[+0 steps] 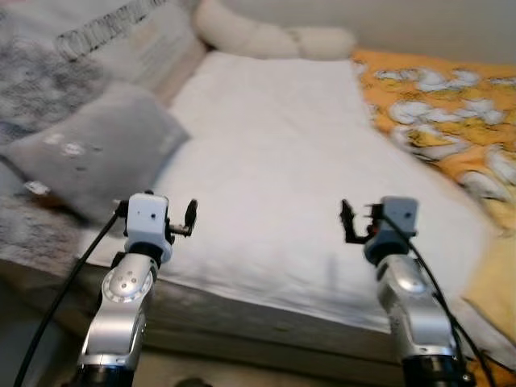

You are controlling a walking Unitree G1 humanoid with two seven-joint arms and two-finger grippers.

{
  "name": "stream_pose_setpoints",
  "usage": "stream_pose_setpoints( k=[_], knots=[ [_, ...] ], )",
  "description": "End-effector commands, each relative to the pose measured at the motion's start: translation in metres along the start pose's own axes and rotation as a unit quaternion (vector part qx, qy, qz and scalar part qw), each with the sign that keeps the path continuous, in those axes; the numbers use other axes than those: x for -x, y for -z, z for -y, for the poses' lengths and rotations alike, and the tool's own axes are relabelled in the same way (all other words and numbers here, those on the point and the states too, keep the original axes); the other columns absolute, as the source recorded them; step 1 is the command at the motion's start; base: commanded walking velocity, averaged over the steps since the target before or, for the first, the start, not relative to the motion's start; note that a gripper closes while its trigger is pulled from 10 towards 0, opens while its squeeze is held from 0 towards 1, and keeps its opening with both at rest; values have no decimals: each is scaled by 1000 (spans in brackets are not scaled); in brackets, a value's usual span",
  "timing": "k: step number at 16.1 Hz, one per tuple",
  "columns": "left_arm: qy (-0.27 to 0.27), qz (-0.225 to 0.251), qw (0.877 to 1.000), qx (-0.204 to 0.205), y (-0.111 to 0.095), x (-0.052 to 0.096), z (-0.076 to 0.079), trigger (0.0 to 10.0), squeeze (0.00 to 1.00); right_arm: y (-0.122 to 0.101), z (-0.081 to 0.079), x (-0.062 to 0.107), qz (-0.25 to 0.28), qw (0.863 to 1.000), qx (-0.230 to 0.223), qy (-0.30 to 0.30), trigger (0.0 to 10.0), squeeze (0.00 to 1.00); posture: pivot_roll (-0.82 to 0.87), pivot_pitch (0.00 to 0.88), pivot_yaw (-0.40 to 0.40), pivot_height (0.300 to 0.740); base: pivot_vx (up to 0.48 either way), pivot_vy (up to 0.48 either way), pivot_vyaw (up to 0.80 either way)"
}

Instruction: Clean up the room

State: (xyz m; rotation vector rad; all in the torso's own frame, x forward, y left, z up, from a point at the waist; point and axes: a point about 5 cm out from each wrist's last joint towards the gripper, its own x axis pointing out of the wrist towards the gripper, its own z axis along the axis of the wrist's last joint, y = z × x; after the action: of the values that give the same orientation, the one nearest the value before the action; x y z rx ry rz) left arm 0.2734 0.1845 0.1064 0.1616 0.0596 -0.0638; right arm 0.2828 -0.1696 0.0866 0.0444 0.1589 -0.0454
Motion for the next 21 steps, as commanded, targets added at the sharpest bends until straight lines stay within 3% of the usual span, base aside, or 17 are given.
stream_pose_setpoints(
  k=[1,8,12,17,21],
  knots=[
    [-9,-9,1000,-7,1,1,-6,10000,957,-3,-5,-1,6,1000,-3,-3,10000,1000,54,0,-14,740,0,-480,0],
    [1,-13,1000,-21,3,-1,0,10000,961,0,-2,0,3,1000,1,-2,10000,1000,49,0,-14,740,0,-480,0],
    [5,-32,999,12,6,-1,2,10000,1000,0,-2,1,2,1000,4,-3,10000,1000,49,0,-15,740,0,-480,0],
    [2,-33,999,8,5,-2,0,10000,1000,0,-4,0,2,1000,5,-8,10000,1000,54,0,-17,740,0,-480,0],
    [1,-35,999,5,4,-3,-1,10000,1000,1,-5,0,2,1000,6,-8,10000,1000,55,0,-18,740,0,-480,800]
  ],
)
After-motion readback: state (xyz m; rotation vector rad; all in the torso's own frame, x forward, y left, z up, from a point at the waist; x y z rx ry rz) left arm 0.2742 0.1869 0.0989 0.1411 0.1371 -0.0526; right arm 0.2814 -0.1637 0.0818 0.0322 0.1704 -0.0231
